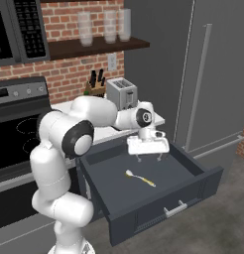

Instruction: Pick the dish brush from the drawer and place it on the counter.

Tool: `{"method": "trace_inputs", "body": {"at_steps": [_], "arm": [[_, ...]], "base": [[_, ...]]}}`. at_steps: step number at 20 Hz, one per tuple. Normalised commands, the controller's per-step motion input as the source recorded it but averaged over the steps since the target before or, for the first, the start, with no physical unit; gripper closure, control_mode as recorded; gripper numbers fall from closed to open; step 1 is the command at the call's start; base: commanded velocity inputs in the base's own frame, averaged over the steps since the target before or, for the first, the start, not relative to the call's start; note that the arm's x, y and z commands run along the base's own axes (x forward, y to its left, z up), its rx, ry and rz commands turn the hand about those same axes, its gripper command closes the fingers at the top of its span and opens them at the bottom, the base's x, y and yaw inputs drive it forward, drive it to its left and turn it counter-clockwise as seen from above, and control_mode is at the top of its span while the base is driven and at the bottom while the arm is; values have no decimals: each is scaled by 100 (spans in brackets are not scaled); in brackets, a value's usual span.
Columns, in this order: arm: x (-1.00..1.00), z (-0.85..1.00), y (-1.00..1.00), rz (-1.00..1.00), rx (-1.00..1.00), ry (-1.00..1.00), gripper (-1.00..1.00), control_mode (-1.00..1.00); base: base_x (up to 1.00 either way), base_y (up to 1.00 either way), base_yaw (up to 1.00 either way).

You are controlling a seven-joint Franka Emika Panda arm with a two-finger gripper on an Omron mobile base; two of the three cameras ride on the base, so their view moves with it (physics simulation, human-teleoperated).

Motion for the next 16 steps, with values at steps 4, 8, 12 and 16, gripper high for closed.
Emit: {"method": "trace_inputs", "body": {"at_steps": [4,8,12,16], "arm": [[33,-46,0,52,37,-1,-100,-100],[63,-54,0,48,44,0,-100,-100],[42,-29,1,34,38,0,-100,-100],[14,-42,13,16,4,-2,-100,-100]], "base": [[0,0,0],[0,0,0],[0,0,0],[0,0,0]]}}
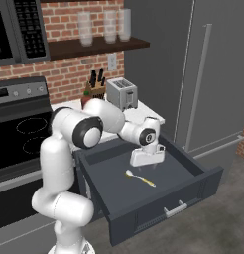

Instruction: Pick the dish brush from the drawer and place it on the counter.

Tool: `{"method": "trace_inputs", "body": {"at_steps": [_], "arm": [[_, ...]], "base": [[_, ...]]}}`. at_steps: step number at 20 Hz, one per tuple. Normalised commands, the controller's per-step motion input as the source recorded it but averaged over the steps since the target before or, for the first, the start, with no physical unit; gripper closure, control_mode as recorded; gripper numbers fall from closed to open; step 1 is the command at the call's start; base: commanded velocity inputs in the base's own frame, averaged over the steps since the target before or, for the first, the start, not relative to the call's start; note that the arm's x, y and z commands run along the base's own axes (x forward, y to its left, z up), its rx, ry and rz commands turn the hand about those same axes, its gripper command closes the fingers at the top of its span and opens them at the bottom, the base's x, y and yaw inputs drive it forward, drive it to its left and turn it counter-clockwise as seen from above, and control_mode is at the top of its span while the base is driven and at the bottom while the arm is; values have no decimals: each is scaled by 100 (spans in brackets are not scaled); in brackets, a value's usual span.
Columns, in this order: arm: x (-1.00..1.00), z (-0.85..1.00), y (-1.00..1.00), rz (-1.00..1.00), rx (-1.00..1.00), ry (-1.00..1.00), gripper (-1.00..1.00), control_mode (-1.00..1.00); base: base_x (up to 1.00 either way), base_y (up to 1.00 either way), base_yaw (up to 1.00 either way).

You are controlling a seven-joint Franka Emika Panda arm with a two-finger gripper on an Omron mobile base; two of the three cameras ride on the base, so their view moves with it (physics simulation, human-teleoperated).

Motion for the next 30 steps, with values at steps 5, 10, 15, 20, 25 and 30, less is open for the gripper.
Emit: {"method": "trace_inputs", "body": {"at_steps": [5,10,15,20,25,30], "arm": [[17,-29,3,9,0,-3,-100,-100],[0,-44,0,2,-5,0,-100,-100],[0,-43,-6,1,0,-2,-100,-100],[3,-24,0,2,0,-6,-100,-100],[10,-31,0,4,0,-7,-100,-100],[25,-18,0,4,0,-5,-100,-100]], "base": [[0,0,0],[0,0,0],[0,0,0],[0,0,0],[0,0,0],[0,0,0]]}}
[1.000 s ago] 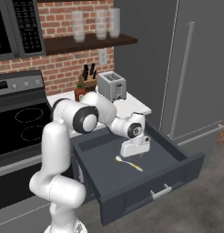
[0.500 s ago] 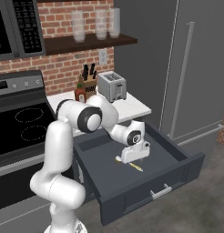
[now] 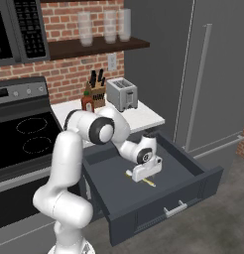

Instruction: Pick the dish brush from the drawer and place it on the counter.

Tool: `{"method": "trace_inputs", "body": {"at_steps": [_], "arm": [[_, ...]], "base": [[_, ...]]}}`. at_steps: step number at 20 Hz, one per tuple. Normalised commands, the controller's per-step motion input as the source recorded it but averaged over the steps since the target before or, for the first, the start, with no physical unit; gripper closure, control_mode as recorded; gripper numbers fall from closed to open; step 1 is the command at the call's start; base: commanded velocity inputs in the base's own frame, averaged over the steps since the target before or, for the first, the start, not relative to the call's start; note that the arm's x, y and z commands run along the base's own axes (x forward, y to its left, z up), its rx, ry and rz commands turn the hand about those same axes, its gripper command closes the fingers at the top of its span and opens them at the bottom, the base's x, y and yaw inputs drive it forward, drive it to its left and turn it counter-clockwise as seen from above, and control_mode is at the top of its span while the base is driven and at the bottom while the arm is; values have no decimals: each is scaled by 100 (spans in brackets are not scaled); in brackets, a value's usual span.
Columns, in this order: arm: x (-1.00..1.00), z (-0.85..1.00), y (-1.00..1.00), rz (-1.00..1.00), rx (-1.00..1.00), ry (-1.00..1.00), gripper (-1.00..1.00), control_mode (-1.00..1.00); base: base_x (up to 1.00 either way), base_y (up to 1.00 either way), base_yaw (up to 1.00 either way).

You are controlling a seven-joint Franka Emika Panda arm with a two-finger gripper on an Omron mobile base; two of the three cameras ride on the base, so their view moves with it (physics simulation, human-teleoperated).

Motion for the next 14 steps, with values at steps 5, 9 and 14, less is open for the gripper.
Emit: {"method": "trace_inputs", "body": {"at_steps": [5,9,14], "arm": [[23,-16,0,3,0,-1,-100,-100],[18,-24,0,4,0,0,-100,-100],[15,-27,0,5,0,-3,-100,-100]], "base": [[0,0,0],[0,0,0],[0,0,0]]}}
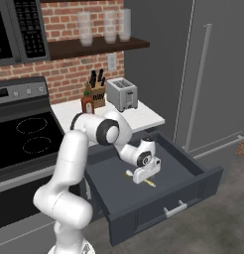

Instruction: Pick the dish brush from the drawer and place it on the counter.

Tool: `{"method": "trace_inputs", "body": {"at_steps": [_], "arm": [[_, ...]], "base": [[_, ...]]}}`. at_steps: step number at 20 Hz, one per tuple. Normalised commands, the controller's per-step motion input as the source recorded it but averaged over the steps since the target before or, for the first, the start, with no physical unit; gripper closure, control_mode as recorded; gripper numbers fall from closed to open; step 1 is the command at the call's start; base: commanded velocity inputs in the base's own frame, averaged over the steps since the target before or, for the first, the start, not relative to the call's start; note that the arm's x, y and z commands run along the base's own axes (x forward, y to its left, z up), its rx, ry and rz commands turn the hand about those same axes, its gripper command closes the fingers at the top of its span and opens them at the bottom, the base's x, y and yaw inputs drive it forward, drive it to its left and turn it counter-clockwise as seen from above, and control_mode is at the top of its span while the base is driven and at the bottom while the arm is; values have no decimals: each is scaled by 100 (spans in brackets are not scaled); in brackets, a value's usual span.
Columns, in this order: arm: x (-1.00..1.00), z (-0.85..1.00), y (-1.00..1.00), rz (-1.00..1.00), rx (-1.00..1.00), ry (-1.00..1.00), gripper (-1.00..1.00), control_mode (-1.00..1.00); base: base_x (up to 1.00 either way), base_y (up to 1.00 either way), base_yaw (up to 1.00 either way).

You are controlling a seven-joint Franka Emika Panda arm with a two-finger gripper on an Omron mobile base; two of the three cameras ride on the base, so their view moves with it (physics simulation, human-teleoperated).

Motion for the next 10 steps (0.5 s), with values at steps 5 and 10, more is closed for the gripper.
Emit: {"method": "trace_inputs", "body": {"at_steps": [5,10], "arm": [[21,-32,0,4,0,-5,100,-100],[12,-23,-4,5,0,-4,100,-100]], "base": [[0,0,0],[0,0,0]]}}
